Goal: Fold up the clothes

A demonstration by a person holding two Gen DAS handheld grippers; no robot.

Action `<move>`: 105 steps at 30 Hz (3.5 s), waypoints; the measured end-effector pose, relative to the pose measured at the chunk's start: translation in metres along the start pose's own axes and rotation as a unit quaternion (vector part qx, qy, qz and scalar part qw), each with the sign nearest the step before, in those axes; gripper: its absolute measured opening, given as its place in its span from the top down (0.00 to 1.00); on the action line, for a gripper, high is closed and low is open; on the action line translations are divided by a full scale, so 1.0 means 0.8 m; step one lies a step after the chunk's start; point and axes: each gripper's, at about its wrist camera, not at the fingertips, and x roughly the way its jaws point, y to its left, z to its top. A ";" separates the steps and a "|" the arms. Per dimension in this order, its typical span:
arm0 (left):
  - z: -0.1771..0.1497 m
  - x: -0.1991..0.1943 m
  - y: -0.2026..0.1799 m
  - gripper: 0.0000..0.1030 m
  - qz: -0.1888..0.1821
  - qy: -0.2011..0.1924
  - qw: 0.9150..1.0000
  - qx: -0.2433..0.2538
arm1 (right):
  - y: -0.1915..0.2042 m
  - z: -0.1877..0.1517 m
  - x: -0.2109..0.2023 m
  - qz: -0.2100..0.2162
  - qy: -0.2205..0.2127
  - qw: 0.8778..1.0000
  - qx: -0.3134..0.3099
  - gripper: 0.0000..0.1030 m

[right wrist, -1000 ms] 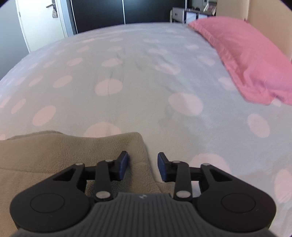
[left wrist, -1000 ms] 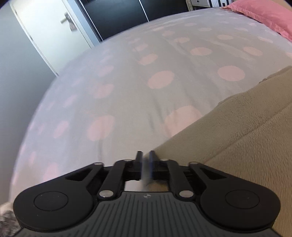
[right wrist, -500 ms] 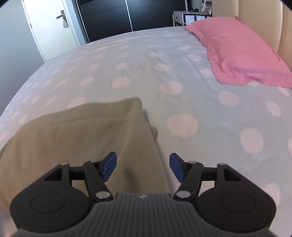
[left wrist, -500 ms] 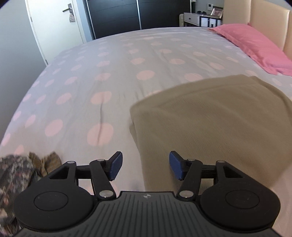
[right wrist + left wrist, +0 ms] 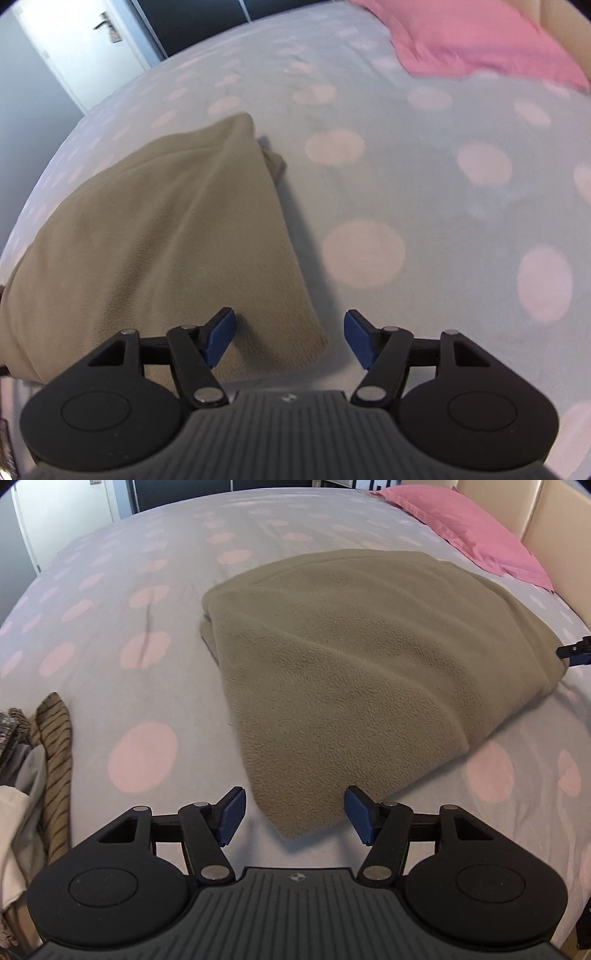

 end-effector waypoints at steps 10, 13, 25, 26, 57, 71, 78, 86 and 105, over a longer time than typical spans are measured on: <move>0.020 0.027 -0.003 0.64 -0.008 0.049 0.999 0.002 | -0.013 -0.008 0.039 0.028 0.041 0.996 0.078 0.50; 0.028 0.017 0.000 0.75 -0.012 0.058 0.998 0.003 | 0.005 -0.001 0.031 0.014 0.035 0.998 0.054 0.62; 0.034 -0.051 0.006 0.86 -0.033 0.026 0.999 0.002 | 0.041 -0.001 -0.070 0.038 -0.023 0.999 0.010 0.80; 0.032 -0.057 0.008 0.86 -0.034 0.025 0.999 0.002 | 0.040 -0.006 -0.080 0.041 -0.022 0.999 0.011 0.80; -0.060 -0.028 -0.027 0.77 -0.063 0.165 0.984 0.018 | -0.018 -0.135 -0.106 -0.026 0.081 0.996 0.026 0.73; -0.011 -0.088 0.003 0.44 -0.038 0.010 0.996 -0.079 | -0.004 -0.086 -0.153 -0.005 -0.041 0.999 0.016 0.30; 0.022 -0.042 0.026 0.44 -0.025 0.020 0.992 -0.120 | 0.008 -0.038 -0.120 -0.030 -0.065 0.997 -0.009 0.28; 0.029 0.011 0.055 0.40 -0.082 0.023 0.985 -0.148 | -0.011 0.012 -0.031 0.016 -0.009 1.000 -0.019 0.20; 0.016 0.089 0.090 0.00 -0.174 0.039 0.948 -0.263 | -0.032 0.032 0.066 0.128 0.076 0.987 0.063 0.11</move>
